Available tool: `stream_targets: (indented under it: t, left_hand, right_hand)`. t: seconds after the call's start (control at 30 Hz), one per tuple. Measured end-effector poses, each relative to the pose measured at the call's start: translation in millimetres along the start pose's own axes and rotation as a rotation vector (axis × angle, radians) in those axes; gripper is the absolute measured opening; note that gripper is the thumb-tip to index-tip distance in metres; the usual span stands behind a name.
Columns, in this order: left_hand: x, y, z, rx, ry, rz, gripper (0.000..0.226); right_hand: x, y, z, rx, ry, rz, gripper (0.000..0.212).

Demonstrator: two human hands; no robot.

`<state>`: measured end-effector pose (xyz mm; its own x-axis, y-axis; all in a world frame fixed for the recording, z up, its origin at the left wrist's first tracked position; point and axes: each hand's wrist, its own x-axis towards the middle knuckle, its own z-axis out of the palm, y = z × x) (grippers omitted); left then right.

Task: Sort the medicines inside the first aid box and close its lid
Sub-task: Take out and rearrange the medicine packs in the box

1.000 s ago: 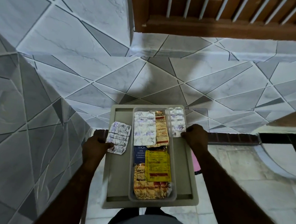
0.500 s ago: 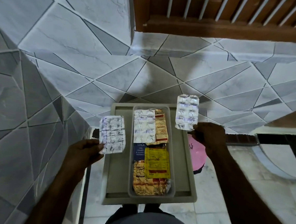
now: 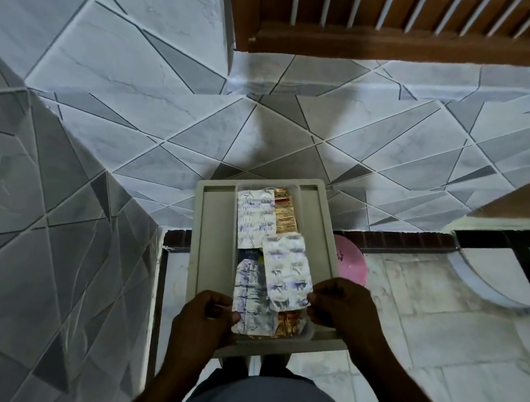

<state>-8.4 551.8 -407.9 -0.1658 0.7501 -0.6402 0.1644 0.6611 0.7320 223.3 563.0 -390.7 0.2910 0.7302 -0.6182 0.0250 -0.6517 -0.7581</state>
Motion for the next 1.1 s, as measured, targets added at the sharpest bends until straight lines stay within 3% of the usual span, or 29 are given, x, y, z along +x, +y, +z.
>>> stream_targets:
  t: [0.1, 0.33, 0.4, 0.47, 0.53, 0.6, 0.93, 1.1]
  left_hand:
    - [-3, -3, 4, 0.113, 0.062, 0.124, 0.021]
    - [1, -15, 10, 0.39, 0.112, 0.349, 0.02]
    - [1, -14, 9, 0.436, 0.076, 0.38, 0.022]
    - [2, -12, 1, 0.538, -0.06, 0.403, 0.034]
    - [6, -11, -9, 0.646, -0.232, 0.427, 0.052]
    - [9, -11, -15, 0.701, -0.296, 0.483, 0.057]
    - [7, -18, 11, 0.693, -0.063, 0.549, 0.034]
    - [10, -20, 16, 0.764, -0.053, 0.545, 0.039]
  right_hand:
    - [-7, 8, 3, -0.065, -0.013, -0.012, 0.008]
    - [-11, 16, 8, -0.556, -0.012, -0.241, 0.013]
    - [-10, 18, 7, -0.753, -0.026, -0.332, 0.011]
    - [-11, 17, 7, -0.93, -0.081, -0.461, 0.015]
    - [-11, 16, 8, -0.962, -0.197, -0.509, 0.032]
    - [-10, 17, 11, -0.98, -0.279, -0.533, 0.045]
    - [-1, 20, 20, -1.094, -0.204, -0.678, 0.048]
    - [0, 26, 26, -1.183, -0.139, -0.771, 0.07]
